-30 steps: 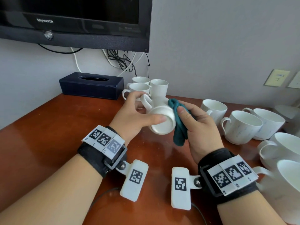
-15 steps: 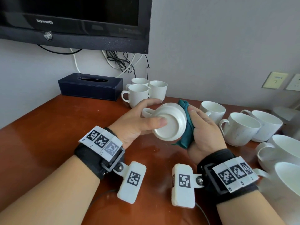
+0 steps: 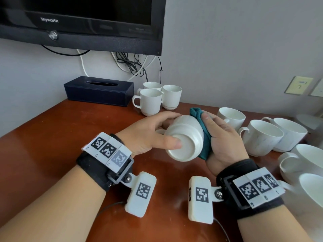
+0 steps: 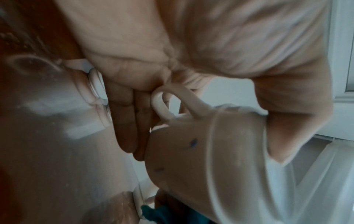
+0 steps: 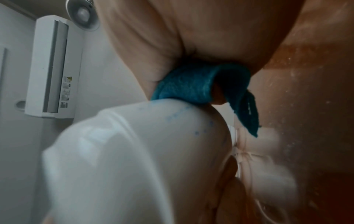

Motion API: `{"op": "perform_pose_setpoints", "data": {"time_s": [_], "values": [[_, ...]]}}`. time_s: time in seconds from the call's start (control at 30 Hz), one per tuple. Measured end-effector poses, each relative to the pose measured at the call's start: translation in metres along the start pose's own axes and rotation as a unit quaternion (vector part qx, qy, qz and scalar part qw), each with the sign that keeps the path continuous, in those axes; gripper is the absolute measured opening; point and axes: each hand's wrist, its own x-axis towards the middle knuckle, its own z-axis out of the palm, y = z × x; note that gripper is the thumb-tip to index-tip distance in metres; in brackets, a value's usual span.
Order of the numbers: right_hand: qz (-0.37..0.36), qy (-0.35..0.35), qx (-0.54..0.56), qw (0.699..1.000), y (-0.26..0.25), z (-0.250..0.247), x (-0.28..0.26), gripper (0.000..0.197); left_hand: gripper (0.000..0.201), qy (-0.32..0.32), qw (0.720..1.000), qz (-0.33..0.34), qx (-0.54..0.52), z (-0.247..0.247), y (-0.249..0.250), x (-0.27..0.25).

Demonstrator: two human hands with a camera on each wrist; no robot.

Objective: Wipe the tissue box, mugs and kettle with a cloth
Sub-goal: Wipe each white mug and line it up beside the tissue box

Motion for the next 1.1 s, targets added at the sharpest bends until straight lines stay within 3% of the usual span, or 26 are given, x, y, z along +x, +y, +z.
{"op": "perform_pose_setpoints", "data": {"time_s": [0.2,0.37,0.6,0.8,0.93,1.1], "values": [[-0.04,0.024,-0.029,0.998,0.005,0.001,0.005,0.022,0.084,0.038,0.994,-0.01,0.097,0.007,0.001,0.0],[-0.06,0.033,-0.041,0.997,0.005,0.001,0.005,0.021,0.085,0.062,0.992,-0.012,0.108,0.008,0.003,0.001],[-0.05,0.04,-0.052,0.997,0.008,-0.002,0.005,0.021,0.081,0.048,0.982,-0.009,0.18,0.004,0.011,-0.004],[-0.068,0.048,-0.046,0.995,0.007,-0.005,0.007,0.021,0.082,0.065,0.981,0.003,0.182,0.005,0.011,-0.004],[-0.078,0.03,-0.051,0.995,0.004,-0.005,0.006,0.024,0.085,0.071,0.978,0.005,0.195,0.006,0.009,-0.004],[-0.09,-0.017,-0.079,0.993,0.005,-0.001,0.003,0.022,0.092,0.133,0.969,-0.009,0.209,0.005,0.001,0.0]]}}
